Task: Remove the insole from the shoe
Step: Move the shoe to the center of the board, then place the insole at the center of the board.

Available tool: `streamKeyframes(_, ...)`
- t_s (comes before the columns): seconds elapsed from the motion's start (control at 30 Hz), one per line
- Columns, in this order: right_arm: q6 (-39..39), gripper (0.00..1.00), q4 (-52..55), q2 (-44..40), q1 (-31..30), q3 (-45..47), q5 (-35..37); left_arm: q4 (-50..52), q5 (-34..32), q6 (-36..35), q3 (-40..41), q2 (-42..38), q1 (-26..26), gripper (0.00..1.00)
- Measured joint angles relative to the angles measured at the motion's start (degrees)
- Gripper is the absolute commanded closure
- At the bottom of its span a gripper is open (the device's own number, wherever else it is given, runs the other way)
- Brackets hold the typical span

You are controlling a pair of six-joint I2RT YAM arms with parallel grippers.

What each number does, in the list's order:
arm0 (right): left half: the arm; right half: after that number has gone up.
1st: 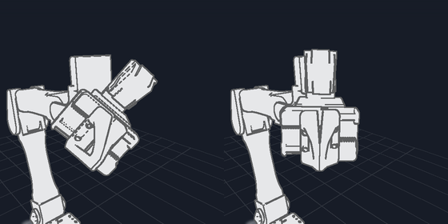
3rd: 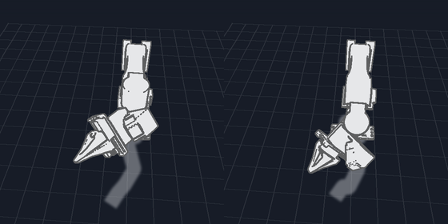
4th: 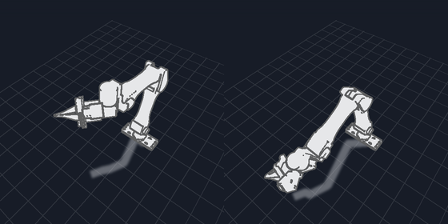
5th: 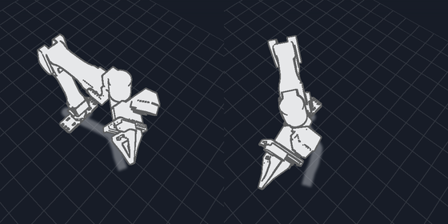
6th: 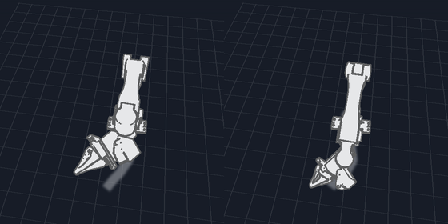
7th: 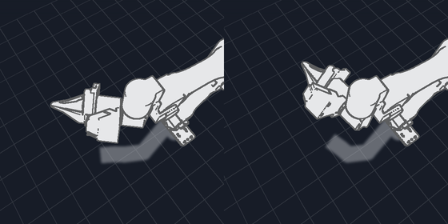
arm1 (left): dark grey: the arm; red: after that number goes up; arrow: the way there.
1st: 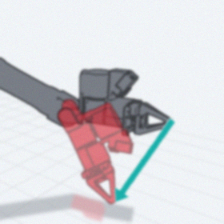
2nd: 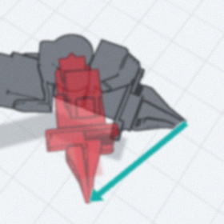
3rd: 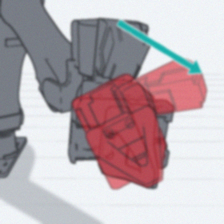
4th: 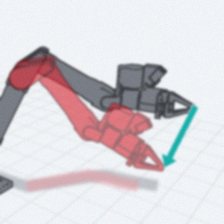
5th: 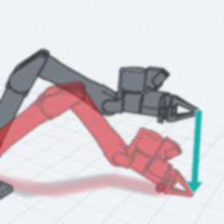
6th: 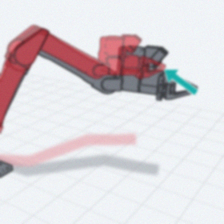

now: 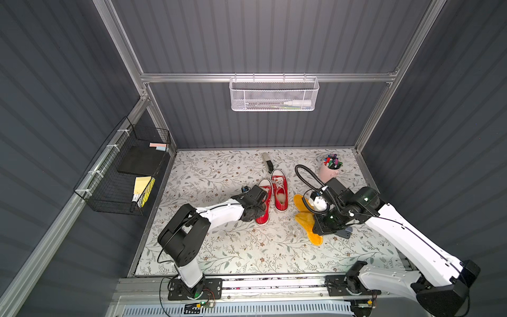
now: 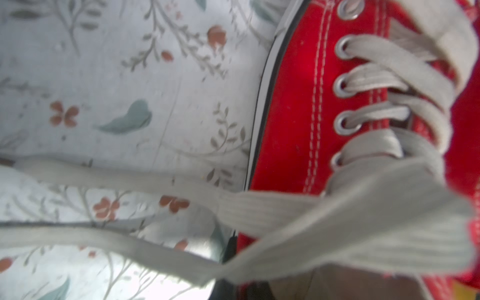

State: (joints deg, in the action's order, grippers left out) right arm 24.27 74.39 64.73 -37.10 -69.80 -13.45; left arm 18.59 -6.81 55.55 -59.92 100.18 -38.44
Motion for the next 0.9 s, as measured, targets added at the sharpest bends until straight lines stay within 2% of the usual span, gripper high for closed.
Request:
streamKeyframes(0.3, 1.62, 1.0, -1.16, -2.01, 0.68, 2.43, 2.14, 0.92, -1.2, 1.29, -4.52, 3.72, 0.28, 1.0)
streamKeyframes(0.53, 2.27, 1.0, -4.13, -1.97, 0.74, 5.49, 1.88, 0.81, -1.49, -2.69, -7.72, 6.34, 0.76, 1.0)
streamKeyframes(0.77, -0.15, 1.0, -11.37, 4.02, 0.74, 5.6, 1.16, 0.66, -0.92, -6.38, -10.75, 8.76, 1.6, 1.0)
streamKeyframes(0.87, -2.21, 1.0, -14.97, 9.31, 0.74, 5.57, 0.31, 0.68, -0.72, -6.84, -10.82, 8.81, 1.64, 0.93)
streamKeyframes(0.9, -2.73, 1.0, -15.93, 11.1, 0.74, 5.64, -0.09, 0.68, -0.7, -6.95, -10.82, 8.81, 1.64, 0.86)
